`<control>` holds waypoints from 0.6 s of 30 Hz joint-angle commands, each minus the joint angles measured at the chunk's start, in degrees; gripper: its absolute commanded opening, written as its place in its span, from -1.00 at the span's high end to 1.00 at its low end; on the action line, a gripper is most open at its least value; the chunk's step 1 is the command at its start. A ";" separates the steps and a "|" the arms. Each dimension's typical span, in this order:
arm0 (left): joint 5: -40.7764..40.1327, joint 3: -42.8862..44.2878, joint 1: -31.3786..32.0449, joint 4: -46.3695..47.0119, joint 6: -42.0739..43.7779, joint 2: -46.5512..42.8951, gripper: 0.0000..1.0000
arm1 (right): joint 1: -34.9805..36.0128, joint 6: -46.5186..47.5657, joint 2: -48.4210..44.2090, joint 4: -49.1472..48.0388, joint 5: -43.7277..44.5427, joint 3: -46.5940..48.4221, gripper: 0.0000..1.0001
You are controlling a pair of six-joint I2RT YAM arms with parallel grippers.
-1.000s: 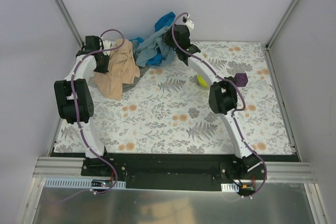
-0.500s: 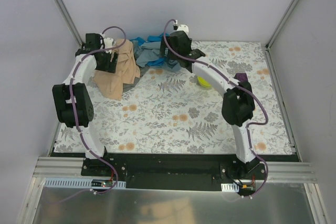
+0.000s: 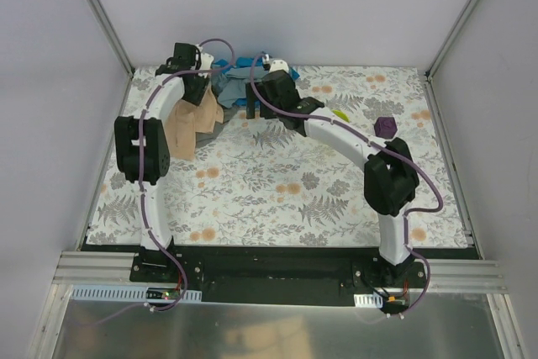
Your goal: Pick out a specific cloth from the pile
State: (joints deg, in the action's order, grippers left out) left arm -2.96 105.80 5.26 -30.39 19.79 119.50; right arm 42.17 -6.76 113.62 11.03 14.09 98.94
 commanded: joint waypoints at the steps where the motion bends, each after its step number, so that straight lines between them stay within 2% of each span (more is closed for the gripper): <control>1: -5.74 4.24 -1.12 -2.04 2.62 2.66 0.48 | 2.12 -0.88 1.25 -0.92 -3.27 1.43 -0.99; 3: -5.65 4.77 -1.91 -1.95 2.01 1.79 1.00 | 2.47 -1.84 2.30 -0.92 -4.41 2.14 -0.99; 6: -5.56 6.78 -4.90 -1.86 -0.18 -2.59 1.00 | 3.09 -3.34 3.71 -1.01 -6.35 3.71 -0.99; 8: -5.82 8.54 -9.02 -1.95 -2.20 -6.28 1.00 | 3.35 -4.48 4.59 -1.36 -7.58 4.59 -0.99; 14: -4.95 11.01 -16.14 -1.95 0.59 -17.10 1.00 | 4.14 -9.48 8.27 -4.25 -11.53 7.06 -0.99; 18: -5.30 9.17 -19.05 -1.95 1.83 -18.17 1.00 | 4.23 -13.09 10.30 -6.19 -15.65 8.11 -0.99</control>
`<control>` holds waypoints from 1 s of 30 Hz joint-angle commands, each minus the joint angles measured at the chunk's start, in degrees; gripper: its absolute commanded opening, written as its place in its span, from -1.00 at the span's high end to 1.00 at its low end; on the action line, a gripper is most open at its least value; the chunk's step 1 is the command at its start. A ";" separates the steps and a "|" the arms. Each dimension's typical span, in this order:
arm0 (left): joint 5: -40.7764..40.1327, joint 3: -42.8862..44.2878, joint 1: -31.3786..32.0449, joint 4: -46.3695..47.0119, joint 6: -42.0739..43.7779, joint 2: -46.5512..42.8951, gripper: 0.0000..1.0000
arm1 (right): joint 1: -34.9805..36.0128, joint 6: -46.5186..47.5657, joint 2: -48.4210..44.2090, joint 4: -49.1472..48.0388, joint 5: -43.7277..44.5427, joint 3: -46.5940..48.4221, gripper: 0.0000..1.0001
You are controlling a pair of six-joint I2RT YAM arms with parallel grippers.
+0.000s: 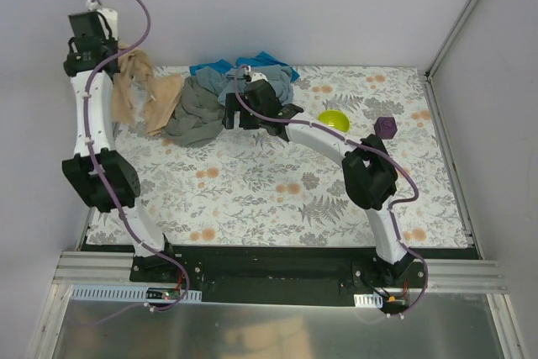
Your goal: Pick out a specific cloth from the pile
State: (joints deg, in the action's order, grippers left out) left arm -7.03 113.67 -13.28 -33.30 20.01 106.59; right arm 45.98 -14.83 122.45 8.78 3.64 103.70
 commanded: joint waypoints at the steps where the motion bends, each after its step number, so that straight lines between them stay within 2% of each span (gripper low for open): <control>1: -0.80 0.08 -0.87 0.96 1.87 -5.07 1.00 | 0.34 -5.64 1.73 -3.85 -5.66 3.87 -0.99; 4: 0.96 -3.97 -0.96 0.96 3.28 -2.88 1.00 | 0.60 -6.44 2.26 -3.85 -6.45 4.05 -0.99; 5: 1.05 -4.94 -0.96 0.96 3.45 -1.83 0.79 | 0.61 -6.53 2.18 -3.77 -6.63 3.97 -0.99; 6: 1.05 -5.47 -1.05 0.96 3.72 -0.60 0.44 | 0.69 -6.53 2.00 -3.77 -6.63 3.62 -0.99; 7: 0.70 -6.08 -1.05 0.96 3.81 0.37 -0.01 | 0.61 -6.35 1.56 -3.77 -6.63 3.35 -0.99; 8: 0.70 -6.61 -1.05 0.87 3.55 0.99 -0.32 | 0.61 -6.26 1.21 -3.59 -6.71 2.83 -0.99; 12: 6.66 -9.77 -0.70 0.43 2.58 -1.19 -0.98 | 0.69 -5.39 -0.81 -3.59 -5.84 0.46 -0.99; 16: 11.59 -14.25 2.54 0.08 3.54 -6.64 -0.98 | 0.61 -4.51 -3.09 -3.50 -5.57 -1.83 -0.99; 19: 15.45 -21.26 7.81 -0.01 7.13 -11.47 -0.98 | 0.61 -3.37 -5.55 -2.80 -4.52 -4.29 -0.99; 22: 17.66 -26.55 13.00 -0.01 10.13 -12.46 -0.98 | 0.52 -1.87 -8.62 -1.49 -1.99 -7.71 -0.99; 24: 18.62 -27.53 15.64 -0.01 9.61 -10.36 -0.98 | 0.26 -0.82 -11.17 -0.52 -0.13 -10.35 -0.99; 30: 17.32 -22.36 16.26 -0.01 6.27 2.29 -0.98 | -0.62 2.87 -20.13 1.77 5.75 -19.31 -0.99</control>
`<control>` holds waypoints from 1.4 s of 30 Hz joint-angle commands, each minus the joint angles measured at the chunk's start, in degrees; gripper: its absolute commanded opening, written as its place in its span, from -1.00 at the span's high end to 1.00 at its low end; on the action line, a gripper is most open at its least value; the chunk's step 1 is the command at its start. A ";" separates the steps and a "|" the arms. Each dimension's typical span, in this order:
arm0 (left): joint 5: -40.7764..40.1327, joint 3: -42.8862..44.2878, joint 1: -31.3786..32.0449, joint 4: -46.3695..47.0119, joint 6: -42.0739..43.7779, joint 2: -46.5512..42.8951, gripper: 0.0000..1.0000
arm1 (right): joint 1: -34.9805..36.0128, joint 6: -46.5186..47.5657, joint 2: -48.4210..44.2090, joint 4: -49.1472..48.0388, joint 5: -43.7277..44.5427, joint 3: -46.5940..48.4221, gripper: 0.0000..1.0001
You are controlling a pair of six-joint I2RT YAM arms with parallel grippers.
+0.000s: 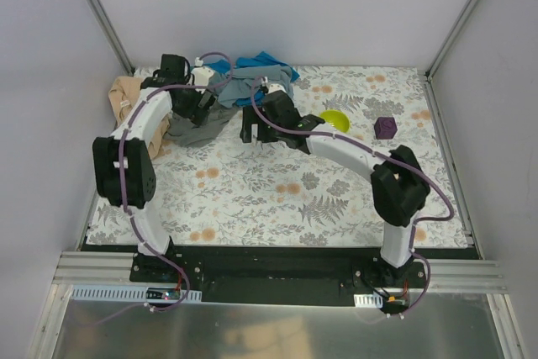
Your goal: Pick out a specific cloth from the pile
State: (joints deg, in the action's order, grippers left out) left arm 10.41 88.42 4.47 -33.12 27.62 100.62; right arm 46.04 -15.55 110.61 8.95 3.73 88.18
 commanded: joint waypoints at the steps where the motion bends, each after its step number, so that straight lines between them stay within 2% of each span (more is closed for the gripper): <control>1: -0.74 3.85 -1.31 -0.19 -1.42 10.28 -0.98 | -0.86 3.86 -9.61 2.03 6.90 -5.02 -0.99; 3: -2.06 5.70 -0.87 -0.36 -1.69 14.85 -0.98 | -1.22 4.65 -12.77 2.82 8.74 -7.49 -0.99; 9: -2.41 6.67 0.10 -0.54 -2.30 19.08 -0.94 | -2.53 6.41 -18.75 4.58 13.14 -13.47 -0.99; 12: -2.86 7.47 0.10 -1.85 -2.48 19.79 0.12 | -3.24 6.32 -21.04 4.76 13.85 -15.31 -0.99; 14: -3.99 7.82 0.01 -2.99 -2.57 18.31 1.00 | -3.59 6.41 -22.45 4.85 14.38 -16.28 -0.99; 21: -7.69 12.20 -1.48 -5.19 -6.69 0.14 1.00 | -4.82 7.64 -27.81 4.94 17.01 -19.71 -0.99; 25: -2.08 15.63 -0.87 -8.61 -5.74 -11.30 1.00 | -7.19 5.98 -30.80 4.41 18.95 -22.34 -0.99; 33: 7.77 27.14 4.84 -30.84 -3.01 -19.13 1.00 | -11.85 4.30 -37.03 4.41 17.89 -27.44 -0.99; 38: 13.57 35.31 7.48 -33.93 -6.51 -23.62 1.00 | -13.87 3.86 -40.38 4.41 17.98 -30.43 -0.99; 42: 25.06 34.20 10.72 -36.91 -10.38 -24.68 1.00 | -15.01 3.34 -43.10 4.58 19.38 -31.84 -0.99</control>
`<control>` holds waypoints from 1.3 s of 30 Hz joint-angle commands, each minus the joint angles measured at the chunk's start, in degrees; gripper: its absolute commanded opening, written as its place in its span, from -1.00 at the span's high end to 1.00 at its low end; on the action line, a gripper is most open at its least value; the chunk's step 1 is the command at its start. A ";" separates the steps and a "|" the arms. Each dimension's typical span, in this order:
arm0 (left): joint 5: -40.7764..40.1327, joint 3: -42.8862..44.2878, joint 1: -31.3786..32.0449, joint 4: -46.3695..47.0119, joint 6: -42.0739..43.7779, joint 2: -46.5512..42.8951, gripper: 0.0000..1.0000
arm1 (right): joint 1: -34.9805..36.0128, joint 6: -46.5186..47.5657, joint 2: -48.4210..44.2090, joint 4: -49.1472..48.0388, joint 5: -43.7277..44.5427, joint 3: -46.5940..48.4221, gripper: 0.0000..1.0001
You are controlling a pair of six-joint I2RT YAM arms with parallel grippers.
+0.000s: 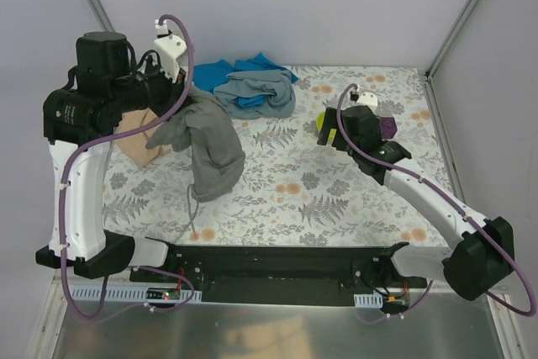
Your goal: Pick out a specific cloth from the pile
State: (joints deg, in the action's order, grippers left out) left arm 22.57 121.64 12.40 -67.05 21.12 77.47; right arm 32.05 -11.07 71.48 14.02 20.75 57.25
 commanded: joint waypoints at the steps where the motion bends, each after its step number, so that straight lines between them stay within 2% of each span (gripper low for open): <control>1: 14.59 -1.04 5.32 -4.05 -4.25 -1.53 1.00 | -1.29 -1.15 -4.77 -0.40 3.06 -1.35 -0.99; 5: 10.41 -9.22 19.38 -6.60 -3.64 -0.48 1.00 | -2.43 -1.32 -7.93 -0.05 5.26 -2.85 -0.99; 8: 9.25 -13.18 25.46 -6.26 -3.02 0.83 1.00 | -3.49 -1.41 -9.95 0.22 5.70 -3.90 -0.99; 17: 3.80 -30.22 29.78 8.59 -2.05 3.65 1.00 | -4.63 -1.24 -14.18 1.53 6.23 -6.36 -0.99; 25: 9.77 -44.99 35.76 16.23 -1.96 9.44 1.00 | -5.16 -1.32 -13.04 1.62 5.70 -6.19 -0.99; 26: 10.04 -45.96 35.76 17.29 -1.79 10.93 0.94 | -5.16 -1.41 -12.60 1.36 5.27 -6.10 -0.99; 29: 8.38 -46.94 35.67 17.92 -0.56 16.11 0.56 | -5.16 -1.67 -11.11 1.45 3.95 -5.75 -0.99; 32: 5.30 -46.41 35.67 17.83 -0.47 18.94 -0.03 | -5.25 -1.50 -10.75 1.80 3.59 -5.84 -0.99; 33: 5.03 -46.15 35.50 17.83 -0.38 18.68 -0.28 | -5.25 -1.32 -10.75 1.71 3.51 -6.01 -0.99; 34: 5.03 -45.71 35.32 17.65 -0.21 17.72 -0.95 | -5.33 -1.24 -10.75 1.80 3.33 -6.10 -0.99; 39: 3.27 -41.76 32.43 16.95 1.72 9.65 -0.98 | -5.42 -0.79 -9.96 1.71 2.98 -6.10 -0.99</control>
State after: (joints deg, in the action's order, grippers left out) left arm 27.35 75.42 47.29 -49.60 20.40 95.59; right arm 27.00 -11.94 61.08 16.27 24.32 50.74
